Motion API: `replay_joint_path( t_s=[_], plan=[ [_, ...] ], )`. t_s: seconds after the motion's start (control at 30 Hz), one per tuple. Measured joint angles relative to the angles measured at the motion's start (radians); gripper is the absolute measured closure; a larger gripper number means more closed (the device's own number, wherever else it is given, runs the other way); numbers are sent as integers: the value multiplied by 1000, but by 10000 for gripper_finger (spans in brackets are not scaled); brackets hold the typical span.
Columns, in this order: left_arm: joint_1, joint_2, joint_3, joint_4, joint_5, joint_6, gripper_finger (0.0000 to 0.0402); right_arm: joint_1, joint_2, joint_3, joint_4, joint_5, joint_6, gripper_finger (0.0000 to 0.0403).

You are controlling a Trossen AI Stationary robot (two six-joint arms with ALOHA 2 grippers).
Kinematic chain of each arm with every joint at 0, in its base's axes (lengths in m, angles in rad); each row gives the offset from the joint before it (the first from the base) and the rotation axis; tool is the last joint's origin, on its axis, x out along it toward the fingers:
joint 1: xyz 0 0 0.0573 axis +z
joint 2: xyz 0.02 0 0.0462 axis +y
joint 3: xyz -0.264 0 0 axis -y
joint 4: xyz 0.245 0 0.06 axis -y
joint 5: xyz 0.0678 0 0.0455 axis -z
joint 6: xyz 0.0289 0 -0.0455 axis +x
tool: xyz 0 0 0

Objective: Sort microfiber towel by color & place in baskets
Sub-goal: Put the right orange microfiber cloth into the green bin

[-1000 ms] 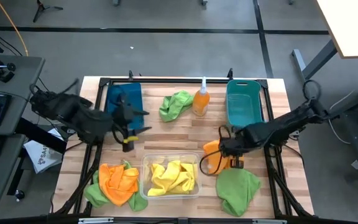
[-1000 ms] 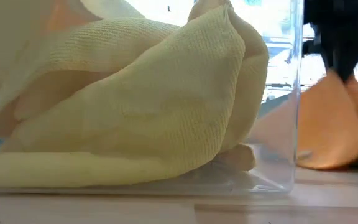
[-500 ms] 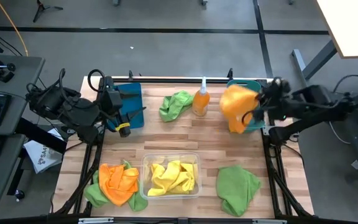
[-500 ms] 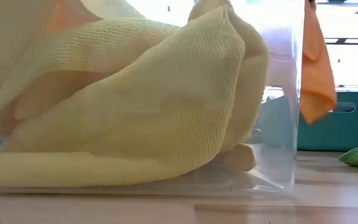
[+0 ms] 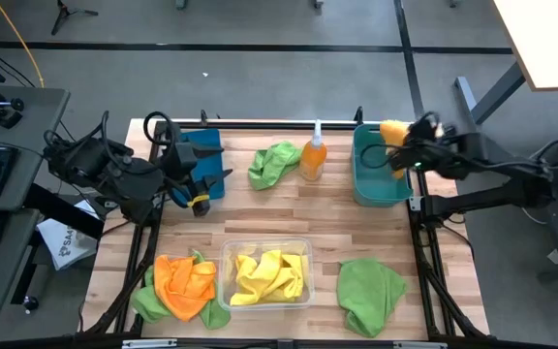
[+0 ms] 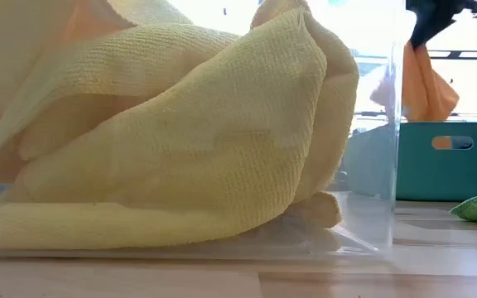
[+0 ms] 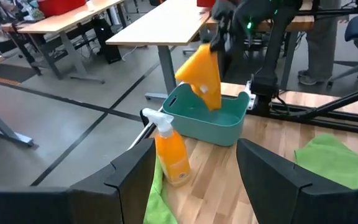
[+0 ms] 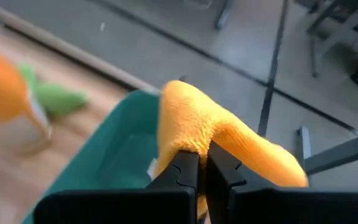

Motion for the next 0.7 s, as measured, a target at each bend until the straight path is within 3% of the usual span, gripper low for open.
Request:
replay_joint_path(
  t_s=[0.23,0.6,0.7],
  plan=[
    [0,1,0,-1,52,-10,188,-1,-38,-260,361,-227,-148,403],
    [0,1,0,-1,58,-10,188,-113,-156,-384,225,-174,81,403],
    [0,1,0,-1,58,-10,188,-154,-174,-384,250,-217,84,401]
  ],
)
